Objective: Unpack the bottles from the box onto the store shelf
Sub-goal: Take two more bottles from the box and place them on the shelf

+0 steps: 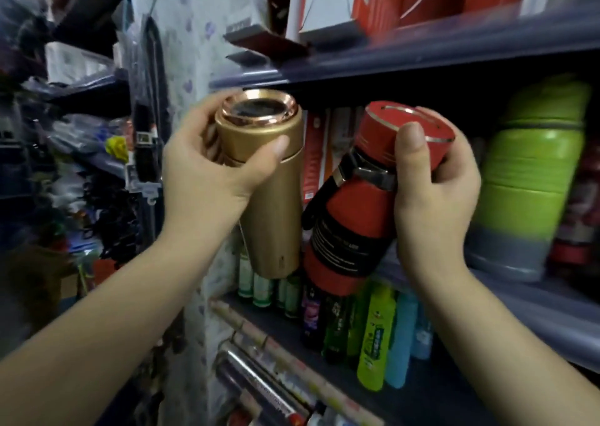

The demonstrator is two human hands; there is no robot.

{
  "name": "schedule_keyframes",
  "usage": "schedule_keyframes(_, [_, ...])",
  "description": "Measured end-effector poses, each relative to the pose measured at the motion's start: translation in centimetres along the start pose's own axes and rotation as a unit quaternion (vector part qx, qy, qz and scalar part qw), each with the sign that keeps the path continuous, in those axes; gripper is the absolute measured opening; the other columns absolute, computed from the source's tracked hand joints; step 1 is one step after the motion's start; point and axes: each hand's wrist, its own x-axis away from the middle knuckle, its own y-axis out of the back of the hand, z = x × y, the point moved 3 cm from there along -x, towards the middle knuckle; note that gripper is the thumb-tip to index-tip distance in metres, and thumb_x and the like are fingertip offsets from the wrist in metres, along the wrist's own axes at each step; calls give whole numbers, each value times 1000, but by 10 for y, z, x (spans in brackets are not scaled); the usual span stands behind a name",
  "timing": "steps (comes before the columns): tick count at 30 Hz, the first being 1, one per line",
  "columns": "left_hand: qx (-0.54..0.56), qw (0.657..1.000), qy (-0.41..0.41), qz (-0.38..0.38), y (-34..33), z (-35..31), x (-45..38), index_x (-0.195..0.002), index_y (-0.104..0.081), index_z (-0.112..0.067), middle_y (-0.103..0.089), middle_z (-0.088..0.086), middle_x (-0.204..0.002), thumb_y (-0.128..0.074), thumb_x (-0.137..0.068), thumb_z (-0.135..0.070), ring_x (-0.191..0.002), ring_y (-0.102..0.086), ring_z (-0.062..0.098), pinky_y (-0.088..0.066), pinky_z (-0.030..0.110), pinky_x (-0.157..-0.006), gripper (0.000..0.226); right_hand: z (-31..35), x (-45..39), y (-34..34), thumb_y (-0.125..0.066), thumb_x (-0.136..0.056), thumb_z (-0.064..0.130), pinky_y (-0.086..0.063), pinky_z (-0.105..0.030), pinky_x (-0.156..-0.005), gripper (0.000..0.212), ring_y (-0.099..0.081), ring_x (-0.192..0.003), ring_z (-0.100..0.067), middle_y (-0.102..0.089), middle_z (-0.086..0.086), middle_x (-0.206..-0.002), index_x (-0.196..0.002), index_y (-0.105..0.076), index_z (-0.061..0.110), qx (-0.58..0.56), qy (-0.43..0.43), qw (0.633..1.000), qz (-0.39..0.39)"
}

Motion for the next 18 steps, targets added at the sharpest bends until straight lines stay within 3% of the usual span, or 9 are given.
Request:
schedule_keyframes(4, [36,999,-34,-4,-30,1,-30,-117,-54,-13,-65,-1,-111,-76,-68,-28,-105,-64,8,-49,18,-87,56,8,-26,2,-59,-82,38,-42,-11,-84,44,-57,-90,10,-60,5,-101,-114,-53,8,25,52,998,-7])
schedule_keyframes(7, [61,997,-31,-22,-53,16,-44,-117,-53,-15,-64,1,-113,-78,-64,-30,-106,-63,9,-48,19,-88,60,-2,-39,5,-63,-80,38,-43,-14,-87,52,-58,-95,3,-60,-1,-107,-119,-52,5,46,51,998,-12])
schedule_keyframes(11, [80,996,-2,-33,-80,41,-51,-117,-55,-14,-64,2,-113,-80,-60,-33,-105,-64,11,-49,24,-91,65,-20,-47,14,-66,-76,43,-43,-13,-88,61,-57,-99,0,-59,3,-110,-123,-51,6,97,37,994,-19])
schedule_keyframes(15, [80,996,22,-36,-98,59,-51,-119,-55,-17,-63,-4,-113,-84,-61,-30,-104,-62,6,-47,17,-90,67,-35,-51,19,-66,-73,51,-45,-14,-87,65,-60,-99,-6,-62,-1,-112,-122,-54,9,132,11,990,-38])
schedule_keyframes(18, [68,996,38,-32,-108,73,-48,-121,-55,-15,-62,-8,-110,-86,-63,-25,-101,-61,0,-45,11,-86,67,-44,-57,20,-70,-78,45,-46,-12,-84,58,-61,-93,-4,-64,1,-108,-121,-55,10,154,-17,987,-40])
